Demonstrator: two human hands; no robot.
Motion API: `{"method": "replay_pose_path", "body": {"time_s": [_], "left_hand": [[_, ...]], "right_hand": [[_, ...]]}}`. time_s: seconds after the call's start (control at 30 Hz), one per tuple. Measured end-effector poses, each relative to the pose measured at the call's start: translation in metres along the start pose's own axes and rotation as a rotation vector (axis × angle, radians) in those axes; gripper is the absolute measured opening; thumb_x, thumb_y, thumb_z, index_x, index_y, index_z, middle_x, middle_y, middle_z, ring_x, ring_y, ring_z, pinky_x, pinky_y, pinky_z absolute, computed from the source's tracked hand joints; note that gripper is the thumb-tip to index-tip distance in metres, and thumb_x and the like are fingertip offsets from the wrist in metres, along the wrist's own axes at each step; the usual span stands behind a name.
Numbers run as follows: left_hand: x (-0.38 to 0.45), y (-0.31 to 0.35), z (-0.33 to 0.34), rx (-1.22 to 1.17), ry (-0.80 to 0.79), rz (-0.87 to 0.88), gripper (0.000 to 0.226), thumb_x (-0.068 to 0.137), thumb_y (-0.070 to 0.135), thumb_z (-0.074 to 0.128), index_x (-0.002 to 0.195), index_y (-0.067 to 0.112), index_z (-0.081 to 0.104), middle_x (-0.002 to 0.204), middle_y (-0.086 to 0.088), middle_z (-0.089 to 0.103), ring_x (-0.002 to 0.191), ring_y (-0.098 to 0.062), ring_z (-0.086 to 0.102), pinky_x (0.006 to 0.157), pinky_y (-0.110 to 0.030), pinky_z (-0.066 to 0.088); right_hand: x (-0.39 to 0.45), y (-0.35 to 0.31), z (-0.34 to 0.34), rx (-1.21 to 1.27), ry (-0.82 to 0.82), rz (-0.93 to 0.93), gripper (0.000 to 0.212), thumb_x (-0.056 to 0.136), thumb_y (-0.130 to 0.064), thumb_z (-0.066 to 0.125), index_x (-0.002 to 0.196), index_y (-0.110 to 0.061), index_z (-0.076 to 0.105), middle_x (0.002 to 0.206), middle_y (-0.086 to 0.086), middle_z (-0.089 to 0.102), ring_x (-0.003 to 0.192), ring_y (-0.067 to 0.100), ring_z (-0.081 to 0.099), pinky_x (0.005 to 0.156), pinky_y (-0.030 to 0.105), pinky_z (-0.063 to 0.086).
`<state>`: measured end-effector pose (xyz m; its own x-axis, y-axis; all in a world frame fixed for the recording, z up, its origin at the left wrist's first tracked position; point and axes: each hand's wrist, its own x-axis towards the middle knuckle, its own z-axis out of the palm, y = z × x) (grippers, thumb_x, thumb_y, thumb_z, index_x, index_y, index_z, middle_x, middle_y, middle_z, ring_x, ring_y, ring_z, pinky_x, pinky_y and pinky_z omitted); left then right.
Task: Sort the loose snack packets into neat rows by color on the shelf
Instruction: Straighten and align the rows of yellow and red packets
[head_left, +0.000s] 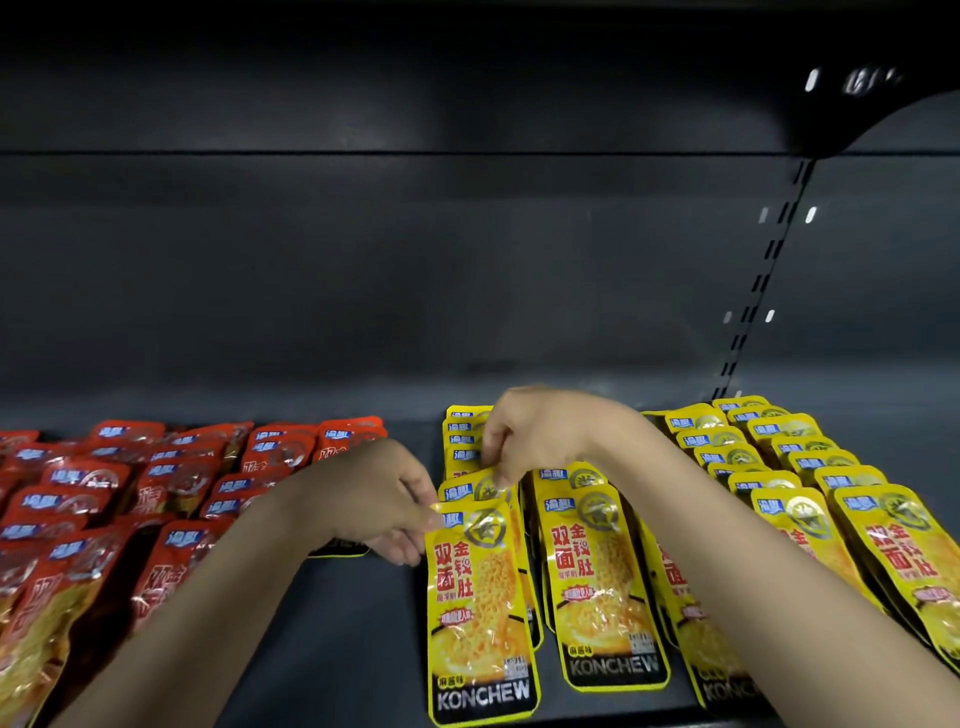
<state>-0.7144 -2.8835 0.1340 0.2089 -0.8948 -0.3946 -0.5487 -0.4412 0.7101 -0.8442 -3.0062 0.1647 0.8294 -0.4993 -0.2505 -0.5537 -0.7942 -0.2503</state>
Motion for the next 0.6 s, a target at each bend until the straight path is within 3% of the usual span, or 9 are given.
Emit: {"method": "replay_pose_path", "body": {"time_s": [0.17, 0.37, 0.6], "left_hand": [[0.002, 0.003, 0.003, -0.03, 0.038, 0.016, 0.005, 0.087, 0.009, 0.066, 0.086, 0.006, 0.063, 0.07, -0.008, 0.069, 0.058, -0.012, 0.067, 0.059, -0.021, 0.056], [0.004, 0.007, 0.008, -0.046, 0.097, 0.047, 0.008, 0.085, 0.01, 0.069, 0.084, 0.012, 0.061, 0.073, -0.011, 0.069, 0.056, -0.013, 0.066, 0.057, -0.02, 0.055], [0.005, 0.006, 0.017, -0.109, 0.162, 0.052, 0.007, 0.086, 0.009, 0.068, 0.082, 0.008, 0.062, 0.068, -0.011, 0.068, 0.051, -0.01, 0.066, 0.05, -0.018, 0.051]], "right_hand": [[-0.005, 0.006, -0.001, -0.007, 0.086, 0.059, 0.025, 0.079, -0.019, 0.074, 0.103, -0.015, 0.073, 0.086, -0.005, 0.061, 0.086, 0.012, 0.056, 0.072, 0.022, 0.04], [-0.003, 0.007, 0.003, -0.058, 0.113, 0.073, 0.023, 0.08, -0.022, 0.072, 0.101, -0.013, 0.074, 0.102, 0.004, 0.069, 0.098, 0.02, 0.062, 0.076, 0.026, 0.047], [0.001, 0.009, 0.005, -0.039, 0.135, 0.103, 0.024, 0.079, -0.022, 0.072, 0.098, -0.007, 0.073, 0.102, 0.01, 0.07, 0.097, 0.024, 0.064, 0.078, 0.032, 0.052]]}}
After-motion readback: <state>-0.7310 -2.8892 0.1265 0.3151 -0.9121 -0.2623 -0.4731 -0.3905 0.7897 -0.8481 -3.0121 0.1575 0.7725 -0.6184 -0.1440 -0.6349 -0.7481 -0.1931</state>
